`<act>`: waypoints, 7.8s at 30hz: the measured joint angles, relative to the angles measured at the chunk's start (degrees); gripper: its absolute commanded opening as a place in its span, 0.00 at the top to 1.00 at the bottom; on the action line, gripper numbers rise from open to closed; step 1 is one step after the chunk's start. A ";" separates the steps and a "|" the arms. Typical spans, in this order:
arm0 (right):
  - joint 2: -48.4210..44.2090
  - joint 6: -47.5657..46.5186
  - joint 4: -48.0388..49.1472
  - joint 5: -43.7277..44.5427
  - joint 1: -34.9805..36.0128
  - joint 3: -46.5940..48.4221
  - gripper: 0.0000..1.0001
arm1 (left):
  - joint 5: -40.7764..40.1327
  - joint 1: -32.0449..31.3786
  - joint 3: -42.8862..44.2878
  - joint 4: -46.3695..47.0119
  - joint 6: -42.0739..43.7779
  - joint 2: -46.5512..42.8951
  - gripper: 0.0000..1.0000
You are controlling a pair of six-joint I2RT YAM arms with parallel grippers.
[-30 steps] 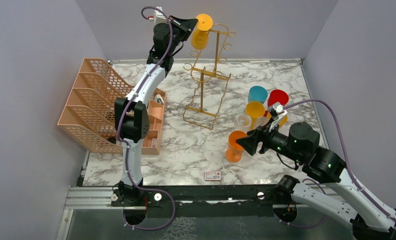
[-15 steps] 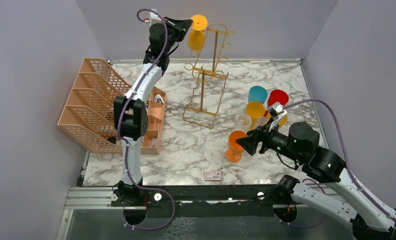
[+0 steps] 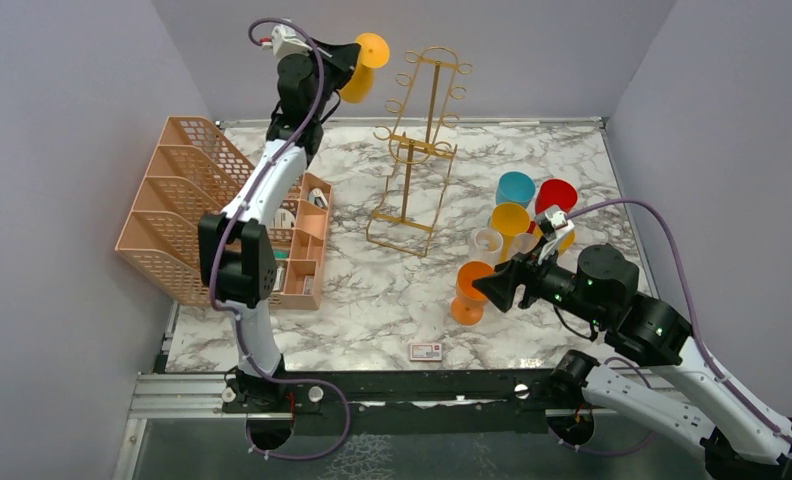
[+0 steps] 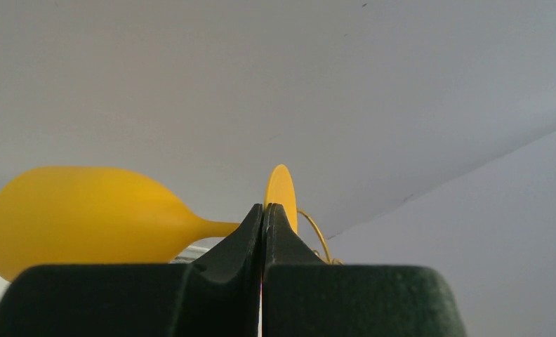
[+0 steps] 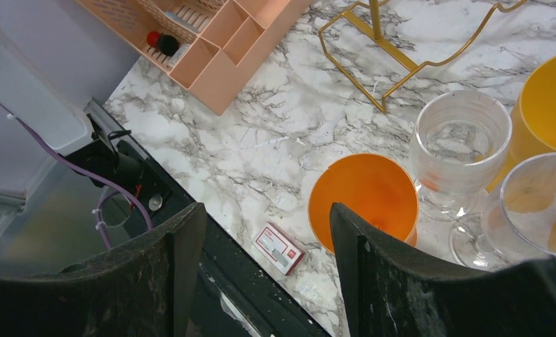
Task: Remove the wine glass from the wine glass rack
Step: Pick up the wine glass from the wine rack, then place the wine glass at the center of the board.
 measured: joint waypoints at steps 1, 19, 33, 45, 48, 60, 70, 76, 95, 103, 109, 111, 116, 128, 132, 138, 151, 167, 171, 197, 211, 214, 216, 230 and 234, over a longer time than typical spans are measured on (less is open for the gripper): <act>-0.02 0.00 0.02 -0.07 0.00 0.00 0.32 | -0.81 0.09 -1.95 0.37 1.49 -2.43 1.00; -3.78 4.11 5.31 -5.44 0.00 -3.54 0.32 | 5.25 0.44 -52.24 7.85 14.97 -53.00 1.00; -7.13 12.24 14.86 -12.31 0.00 -10.21 0.33 | 25.81 0.42 -77.15 7.65 9.97 -82.99 1.00; 5.33 17.16 24.87 -24.35 0.00 -10.58 0.39 | 45.55 0.00 -79.76 6.58 2.45 -85.96 1.00; 10.43 17.75 26.53 -27.96 0.00 -10.34 0.40 | 47.28 -0.48 -80.02 6.54 1.75 -85.79 1.00; 19.30 17.84 31.52 -34.91 0.00 -6.08 0.40 | 46.97 -10.91 -80.15 6.51 3.21 -79.91 1.00; 20.11 17.35 32.74 -36.35 0.02 -5.51 0.91 | 37.33 -22.75 -80.56 6.19 7.76 -75.63 1.00; 18.82 17.27 32.72 -36.00 0.00 -6.54 0.99 | 36.44 -24.37 -80.56 6.56 8.57 -76.37 0.67; 19.65 15.13 33.03 -35.87 0.07 -7.37 0.99 | 38.42 -25.55 -79.69 -11.30 14.62 -79.71 0.57; 20.76 14.80 33.00 -35.95 0.07 -7.37 0.99 | 37.55 -29.53 -78.29 -12.11 16.09 -76.37 0.80; 21.46 14.51 33.20 -36.70 0.07 -7.37 0.89 | 36.39 -31.04 -78.14 -12.68 17.07 -76.28 1.00; 21.42 14.23 33.33 -36.81 0.07 -7.37 0.80 | 36.24 -31.04 -78.14 -12.74 17.68 -76.30 1.00; 19.82 13.64 32.79 -35.87 0.07 -7.37 0.61 | 35.54 -31.04 -78.14 -14.29 22.16 -77.70 1.00; 5.57 11.21 25.42 -15.61 0.07 -7.34 0.40 | 42.77 -31.04 -78.47 -19.37 46.10 -83.67 1.00; 1.46 10.82 24.02 -8.63 0.07 -7.61 0.38 | 45.07 -31.04 -81.13 -20.13 53.57 -84.89 1.00; 0.20 8.63 21.46 -3.28 0.07 -7.54 0.24 | 49.20 -31.04 -86.36 -19.43 61.55 -87.47 1.00; 17.31 -0.94 11.10 -10.97 0.07 5.49 0.20 | 55.80 -31.04 -89.88 -17.38 68.85 -93.02 1.00; 27.26 -1.86 10.60 -32.85 0.07 8.44 0.46 | 59.25 -31.15 -90.77 -16.06 68.87 -93.20 1.00; 27.26 -2.32 10.47 -33.03 0.04 8.44 0.47 | 59.95 -31.15 -90.77 -15.74 68.87 -93.22 1.00; 27.58 2.51 16.87 -57.96 -2.56 7.52 0.99 | 62.73 -31.43 -91.19 -12.74 70.34 -95.01 0.83; 22.75 2.64 15.58 -58.21 -2.56 3.56 0.99 | 61.27 -31.30 -91.54 -13.73 68.19 -95.51 0.20; 21.73 1.97 13.35 -57.81 -2.56 3.15 0.99 | 60.76 -31.30 -91.58 -13.79 67.84 -96.19 0.13; 20.85 1.60 11.89 -57.00 -2.56 2.27 0.99 | 59.49 -31.30 -91.65 -13.88 67.67 -96.87 0.10; 8.50 3.34 -3.52 -48.06 -2.56 -4.28 0.99 | 50.42 -31.30 -91.69 -15.54 66.90 -98.84 0.03; 7.45 3.82 -10.62 -41.68 -2.54 -4.00 0.99 | 50.29 -31.30 -91.69 -15.74 66.66 -98.44 0.03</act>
